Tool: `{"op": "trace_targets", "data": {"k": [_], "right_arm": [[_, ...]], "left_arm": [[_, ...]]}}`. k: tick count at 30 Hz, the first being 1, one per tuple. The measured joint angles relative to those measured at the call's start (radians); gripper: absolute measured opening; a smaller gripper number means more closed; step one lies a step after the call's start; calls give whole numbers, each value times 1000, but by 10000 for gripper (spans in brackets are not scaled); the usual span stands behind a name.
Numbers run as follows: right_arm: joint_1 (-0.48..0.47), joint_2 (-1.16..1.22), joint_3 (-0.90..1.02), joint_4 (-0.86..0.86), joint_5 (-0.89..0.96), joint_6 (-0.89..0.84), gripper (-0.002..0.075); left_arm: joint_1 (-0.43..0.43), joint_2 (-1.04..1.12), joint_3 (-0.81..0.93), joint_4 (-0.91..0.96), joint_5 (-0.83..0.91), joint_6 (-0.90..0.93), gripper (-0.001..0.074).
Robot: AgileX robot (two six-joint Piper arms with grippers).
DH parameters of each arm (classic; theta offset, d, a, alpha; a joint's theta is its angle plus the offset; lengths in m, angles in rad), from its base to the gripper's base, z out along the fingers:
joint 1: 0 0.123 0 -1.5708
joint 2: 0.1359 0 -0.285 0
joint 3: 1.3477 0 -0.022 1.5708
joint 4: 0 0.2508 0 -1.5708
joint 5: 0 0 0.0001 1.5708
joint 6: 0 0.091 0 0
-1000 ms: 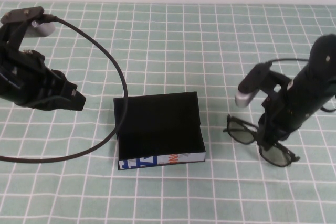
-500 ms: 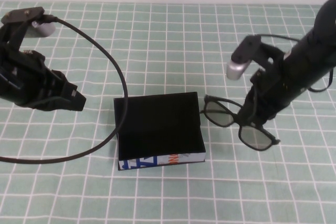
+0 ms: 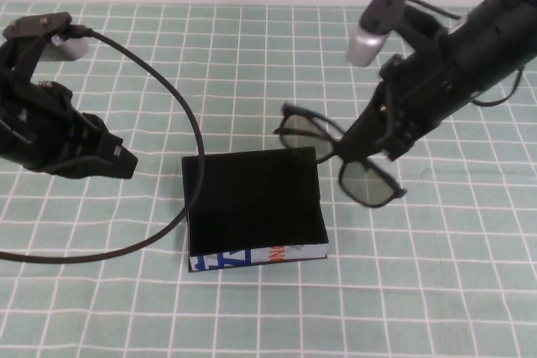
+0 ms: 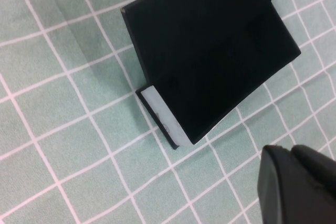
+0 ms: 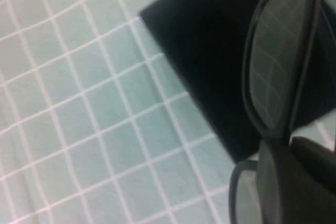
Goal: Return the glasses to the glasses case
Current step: Place the glasses in the glasses case
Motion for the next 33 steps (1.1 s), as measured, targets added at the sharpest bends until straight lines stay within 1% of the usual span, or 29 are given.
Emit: {"op": "trace_targets", "data": {"k": [3,8,13,17,25,33], "right_arm": [[51,0,2,0,0,9,-3],[162,0,4,-23,2,20,-4],[239,0,10,-27,4,22,-3],[252,26,10,-25,5,22,-4],[252,156,10,-27,5,22,-4],[252,231,-89,-26,1,22,-8]], "left_arm": [[0,0,0,0,0,2,-6],[0,0,0,0,0,2,-6],[0,0,0,0,0,9,-6],[0,0,0,0,0,9,-6],[0,0,0,0,6,9,-6],[0,0,0,-2,8,9,-6]]}}
